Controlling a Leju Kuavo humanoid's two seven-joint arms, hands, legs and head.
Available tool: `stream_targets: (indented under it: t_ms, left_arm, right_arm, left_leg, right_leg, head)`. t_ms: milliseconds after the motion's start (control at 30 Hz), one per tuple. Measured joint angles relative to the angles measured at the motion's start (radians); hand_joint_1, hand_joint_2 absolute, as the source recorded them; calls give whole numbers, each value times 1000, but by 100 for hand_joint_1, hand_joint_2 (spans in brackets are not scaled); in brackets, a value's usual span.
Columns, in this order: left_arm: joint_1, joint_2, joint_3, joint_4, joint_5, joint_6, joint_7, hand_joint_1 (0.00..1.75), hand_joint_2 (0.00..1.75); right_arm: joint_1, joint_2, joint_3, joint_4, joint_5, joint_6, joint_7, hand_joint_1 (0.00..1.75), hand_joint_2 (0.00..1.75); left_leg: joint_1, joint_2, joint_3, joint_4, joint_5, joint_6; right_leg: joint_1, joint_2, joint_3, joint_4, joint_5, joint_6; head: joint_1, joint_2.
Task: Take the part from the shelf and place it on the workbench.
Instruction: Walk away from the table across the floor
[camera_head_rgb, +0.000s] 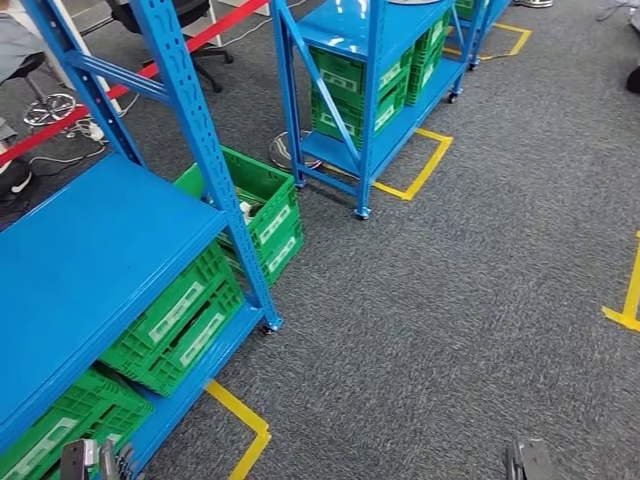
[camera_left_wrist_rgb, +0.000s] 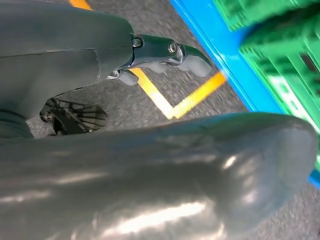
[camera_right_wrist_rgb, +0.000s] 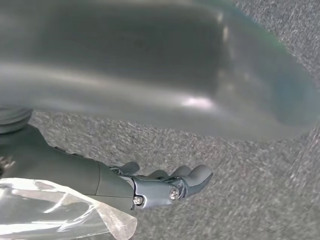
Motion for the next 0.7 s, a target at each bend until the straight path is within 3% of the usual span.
stream_targets:
  t_ms: [33,100,167,233,267,333,400,433,467,500,533,600,633,700]
  left_arm:
    - [1,0,0,1,0,0,0,0,0]
    - [-1,1,1,2,0,0,0,0,0]
    - [-5,1,1,2,0,0,-2,0,0]
    - [-3,1,1,3,1,-1,-4,0,0]
    - [-1,1,1,4,2,-2,-5,0,0]
    - [-2,1,1,5,2,-4,-7,0,0]
    - [-7,0,1,6,2,-5,-7,0,0]
    - [-8,0,2,7,2,-5,-7,0,0]
    - [-8,0,2,8,2,-5,-7,0,0]
    - [-7,-1,2,8,2,-5,-7,0,0]
    - [-6,-1,2,9,2,-5,-7,0,0]
    - [-7,-2,2,11,2,-5,-7,0,0]
    - [-8,-2,2,11,2,-5,-7,0,0]
    - [-8,-3,2,12,2,-6,-8,0,0]
  right_arm:
    - [-1,0,1,0,0,0,0,0,0]
    - [-3,0,4,0,0,0,0,0,0]
    - [-4,0,6,0,-3,-2,0,0,0]
    - [-8,-2,10,-1,-10,-8,0,0,0]
    - [-10,-3,13,-1,-14,-11,0,0,0]
    - [-9,-6,20,-2,-18,-14,0,0,0]
    - [-6,-10,22,-2,-19,-15,0,0,0]
    - [-4,-12,22,-2,-20,-16,0,0,0]
    - [-4,-13,23,-2,-20,-17,0,0,0]
    - [-5,-13,24,-2,-20,-16,0,0,0]
    - [-5,-13,25,-2,-20,-17,0,0,0]
    - [-7,-15,26,-2,-20,-17,0,0,0]
    - [-7,-15,27,-2,-20,-17,0,0,0]
    - [-7,-16,29,-2,-20,-18,0,0,0]
  left_leg:
    - [-1,8,30,-55,34,3]
    - [-8,56,103,-194,92,12]
    - [-17,89,133,-262,108,23]
    - [-19,73,128,-266,111,32]
    - [-17,62,125,-270,115,38]
    - [-13,41,119,-277,126,53]
    - [-11,17,108,-277,136,61]
    - [-12,4,101,-276,141,62]
    - [-12,-9,95,-276,146,62]
    - [-12,-22,90,-275,152,60]
    - [-12,-36,85,-275,157,56]
    - [-12,-64,76,-273,168,47]
    - [-12,-76,72,-272,174,42]
    - [-13,-101,61,-270,190,29]
  right_leg:
    - [1,-13,3,0,-1,1]
    - [5,-37,9,2,-6,5]
    - [11,-60,11,5,-9,12]
    - [13,-82,11,6,-10,20]
    - [12,-77,10,10,-17,26]
    - [8,-21,-11,64,-67,36]
    - [5,39,-60,187,-146,41]
    - [4,48,-82,247,-173,42]
    - [4,52,-92,281,-181,42]
    - [3,53,-85,276,-167,42]
    - [2,57,-57,232,-138,41]
    - [-2,100,31,83,-77,37]
    - [-5,126,64,26,-60,35]
    - [-4,151,80,-16,-53,30]
  head:
    - [0,0]
    - [-1,0]
    - [0,0]
    - [1,0]
    - [1,0]
    - [3,0]
    - [6,0]
    - [7,0]
    - [8,0]
    - [8,0]
    - [7,0]
    - [8,0]
    - [7,0]
    - [6,0]
